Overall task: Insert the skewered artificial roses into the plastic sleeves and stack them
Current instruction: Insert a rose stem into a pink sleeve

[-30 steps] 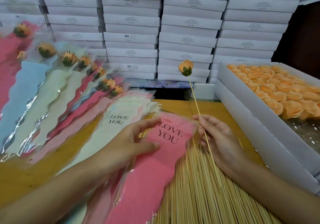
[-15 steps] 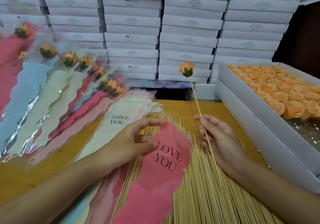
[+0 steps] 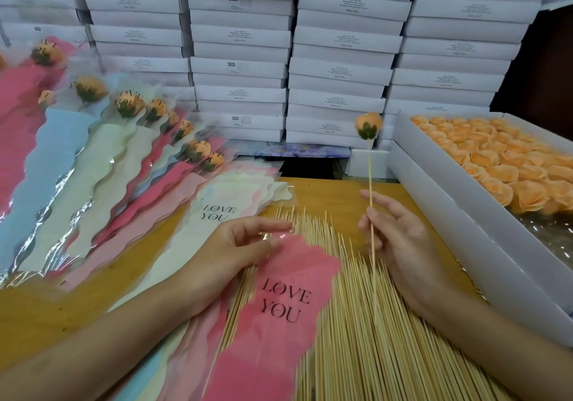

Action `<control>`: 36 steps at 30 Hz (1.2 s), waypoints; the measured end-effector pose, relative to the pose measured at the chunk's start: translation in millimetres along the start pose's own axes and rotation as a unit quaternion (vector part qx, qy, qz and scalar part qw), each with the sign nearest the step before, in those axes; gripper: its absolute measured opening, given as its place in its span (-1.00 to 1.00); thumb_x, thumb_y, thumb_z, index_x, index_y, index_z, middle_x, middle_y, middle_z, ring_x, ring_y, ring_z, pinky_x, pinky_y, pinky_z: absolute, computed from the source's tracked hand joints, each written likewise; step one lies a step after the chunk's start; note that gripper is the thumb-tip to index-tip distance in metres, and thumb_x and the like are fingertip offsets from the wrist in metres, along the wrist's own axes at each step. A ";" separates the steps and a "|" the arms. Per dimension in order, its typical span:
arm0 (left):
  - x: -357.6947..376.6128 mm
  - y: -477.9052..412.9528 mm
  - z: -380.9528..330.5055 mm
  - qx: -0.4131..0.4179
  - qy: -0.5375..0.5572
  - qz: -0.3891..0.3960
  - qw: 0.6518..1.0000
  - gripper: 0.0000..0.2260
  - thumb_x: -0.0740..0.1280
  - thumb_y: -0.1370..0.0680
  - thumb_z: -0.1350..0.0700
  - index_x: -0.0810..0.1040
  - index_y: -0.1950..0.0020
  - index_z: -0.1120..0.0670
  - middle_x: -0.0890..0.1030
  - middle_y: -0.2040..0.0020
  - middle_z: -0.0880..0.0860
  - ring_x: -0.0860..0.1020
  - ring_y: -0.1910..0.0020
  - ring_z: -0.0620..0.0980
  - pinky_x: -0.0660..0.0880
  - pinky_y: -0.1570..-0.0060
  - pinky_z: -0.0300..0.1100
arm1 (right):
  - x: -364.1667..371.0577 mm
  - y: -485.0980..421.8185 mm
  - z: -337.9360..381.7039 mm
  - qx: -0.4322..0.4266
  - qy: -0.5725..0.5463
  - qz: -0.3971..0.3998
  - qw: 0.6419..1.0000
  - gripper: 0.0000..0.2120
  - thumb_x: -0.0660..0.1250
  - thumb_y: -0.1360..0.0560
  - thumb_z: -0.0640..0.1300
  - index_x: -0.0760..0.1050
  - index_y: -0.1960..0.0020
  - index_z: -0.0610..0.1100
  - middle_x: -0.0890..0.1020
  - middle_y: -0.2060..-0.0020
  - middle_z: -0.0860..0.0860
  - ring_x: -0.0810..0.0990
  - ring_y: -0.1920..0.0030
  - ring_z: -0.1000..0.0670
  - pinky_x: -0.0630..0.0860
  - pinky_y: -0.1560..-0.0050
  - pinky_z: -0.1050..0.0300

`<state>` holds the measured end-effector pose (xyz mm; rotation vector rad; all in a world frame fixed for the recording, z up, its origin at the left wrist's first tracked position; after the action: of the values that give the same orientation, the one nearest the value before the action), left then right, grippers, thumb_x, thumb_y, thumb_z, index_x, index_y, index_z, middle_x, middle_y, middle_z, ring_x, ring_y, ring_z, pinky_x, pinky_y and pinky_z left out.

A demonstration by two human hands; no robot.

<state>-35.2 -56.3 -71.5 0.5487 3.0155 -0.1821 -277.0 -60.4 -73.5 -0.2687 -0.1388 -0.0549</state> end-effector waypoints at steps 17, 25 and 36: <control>0.5 -2.0 4.6 0.021 -0.029 -0.050 0.998 -0.90 0.41 -0.52 0.23 0.66 0.02 0.06 0.54 0.31 0.24 0.42 0.31 0.07 0.41 0.26 -0.18 | -5.2 -4.7 21.4 -0.124 0.057 -0.135 0.981 -0.76 0.09 -0.66 -0.29 0.40 -0.21 -0.04 0.62 0.31 0.14 0.52 0.34 0.19 0.43 0.35 0.32; 0.7 -4.1 4.6 0.037 -0.016 -0.055 0.998 -0.89 0.44 -0.45 0.25 0.63 0.03 0.19 0.61 0.29 0.11 0.54 0.34 -0.01 0.48 0.33 -0.30 | -3.8 -5.6 16.1 -0.092 0.050 -0.109 0.988 -0.75 0.07 -0.65 -0.31 0.41 -0.06 0.00 0.66 0.30 0.11 0.60 0.31 0.16 0.51 0.36 0.32; 3.1 -3.9 3.6 0.061 -0.050 -0.049 0.996 -0.94 0.41 -0.50 0.24 0.61 0.12 0.24 0.55 0.35 0.03 0.46 0.43 -0.15 0.39 0.45 -0.39 | 2.3 -2.8 11.9 -0.019 -0.019 -0.049 0.998 -0.79 0.06 -0.68 -0.21 0.46 -0.02 -0.10 0.68 0.30 0.00 0.62 0.33 0.08 0.57 0.32 0.24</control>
<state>-39.3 -59.3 -74.9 0.3866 2.9493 -0.3913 -276.4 -59.9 -61.1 -0.3004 -0.1898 -0.1495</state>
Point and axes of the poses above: each hand's wrist, its own y-axis away from the middle knuckle, its own x-axis out of the palm, z = x × y, the point moved 1 cm from there along -y, towards the middle knuckle
